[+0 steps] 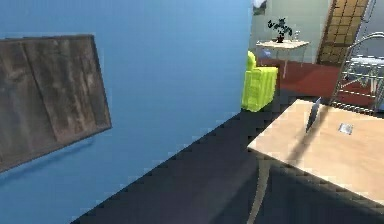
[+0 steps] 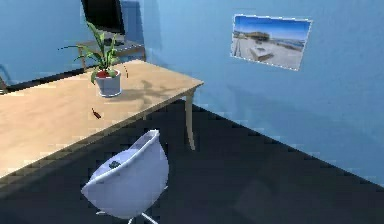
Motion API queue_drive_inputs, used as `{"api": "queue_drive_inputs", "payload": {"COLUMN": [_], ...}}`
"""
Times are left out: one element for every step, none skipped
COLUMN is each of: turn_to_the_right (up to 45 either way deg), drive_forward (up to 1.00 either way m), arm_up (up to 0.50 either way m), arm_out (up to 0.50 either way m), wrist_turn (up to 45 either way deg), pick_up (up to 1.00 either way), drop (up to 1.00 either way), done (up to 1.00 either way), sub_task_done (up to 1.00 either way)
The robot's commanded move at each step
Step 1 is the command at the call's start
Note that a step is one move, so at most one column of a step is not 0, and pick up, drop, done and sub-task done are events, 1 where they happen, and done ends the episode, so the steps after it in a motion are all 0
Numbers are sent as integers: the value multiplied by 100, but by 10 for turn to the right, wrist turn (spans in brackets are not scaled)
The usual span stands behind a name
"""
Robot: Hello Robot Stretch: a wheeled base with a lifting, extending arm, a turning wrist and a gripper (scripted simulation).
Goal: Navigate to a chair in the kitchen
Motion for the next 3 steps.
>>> {"api": "queue_drive_inputs", "payload": {"turn_to_the_right": [-90,0,-420], "drive_forward": [0,95,0], "arm_up": [0,0,0], "arm_out": [0,0,0], "wrist_turn": [0,0,0], "pick_up": [0,0,0], "drop": [0,0,0], "done": [0,0,0], "sub_task_done": [0,0,0]}}
